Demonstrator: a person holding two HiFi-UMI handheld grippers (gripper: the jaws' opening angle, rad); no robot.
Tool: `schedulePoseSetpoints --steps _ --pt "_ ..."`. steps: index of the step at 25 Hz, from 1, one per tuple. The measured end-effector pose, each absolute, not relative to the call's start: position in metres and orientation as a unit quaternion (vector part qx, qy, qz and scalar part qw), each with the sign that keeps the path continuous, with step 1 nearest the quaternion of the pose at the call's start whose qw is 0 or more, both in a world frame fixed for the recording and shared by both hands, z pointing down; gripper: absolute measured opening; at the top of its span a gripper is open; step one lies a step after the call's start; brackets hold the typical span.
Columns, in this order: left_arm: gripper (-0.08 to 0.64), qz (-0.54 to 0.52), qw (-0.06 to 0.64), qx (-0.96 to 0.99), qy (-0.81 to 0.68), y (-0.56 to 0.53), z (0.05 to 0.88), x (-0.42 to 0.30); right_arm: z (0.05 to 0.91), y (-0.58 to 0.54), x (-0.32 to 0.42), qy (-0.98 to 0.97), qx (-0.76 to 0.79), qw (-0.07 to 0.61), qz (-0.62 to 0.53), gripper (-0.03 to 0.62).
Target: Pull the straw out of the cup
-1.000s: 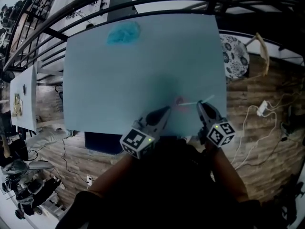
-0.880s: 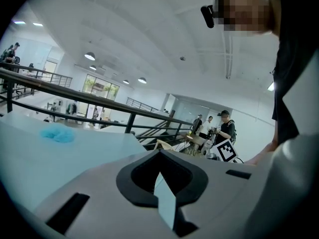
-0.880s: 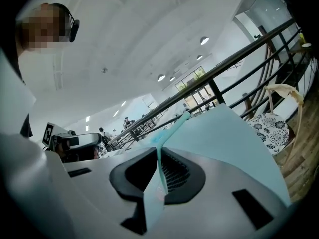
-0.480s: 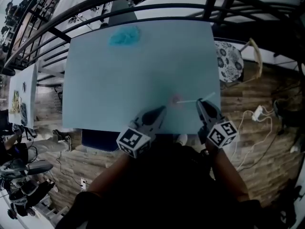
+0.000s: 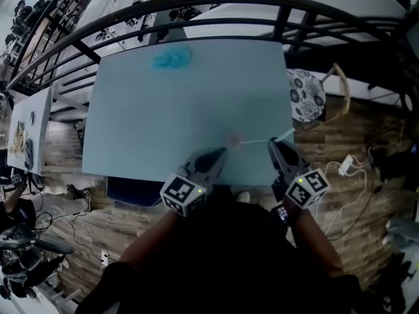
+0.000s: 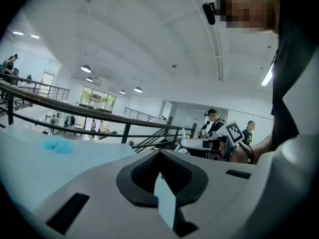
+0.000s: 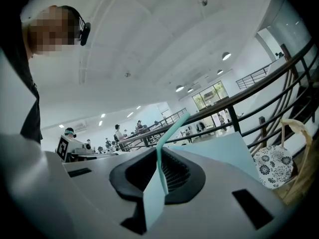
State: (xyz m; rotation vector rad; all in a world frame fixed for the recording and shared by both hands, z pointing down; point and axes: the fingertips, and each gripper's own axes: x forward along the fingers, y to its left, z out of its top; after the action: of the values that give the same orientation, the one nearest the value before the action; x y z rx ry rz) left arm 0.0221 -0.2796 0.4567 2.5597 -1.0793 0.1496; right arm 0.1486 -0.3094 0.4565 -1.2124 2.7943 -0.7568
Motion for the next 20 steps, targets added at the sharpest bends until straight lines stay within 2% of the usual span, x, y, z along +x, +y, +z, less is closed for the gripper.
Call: schedulePoseSetpoints --steps 11,20 --pt "0.011 0.023 0.152 0.910 -0.386 -0.243 0.433 0.048 0.401 -0.260 0.170 0.914 -0.344 0.027 -0.215 0.040" --pt "0.011 0.020 0.128 0.905 -0.405 -0.214 0.413 0.050 0.377 -0.225 0.185 0.931 -0.312 0.017 -0.191 0.040"
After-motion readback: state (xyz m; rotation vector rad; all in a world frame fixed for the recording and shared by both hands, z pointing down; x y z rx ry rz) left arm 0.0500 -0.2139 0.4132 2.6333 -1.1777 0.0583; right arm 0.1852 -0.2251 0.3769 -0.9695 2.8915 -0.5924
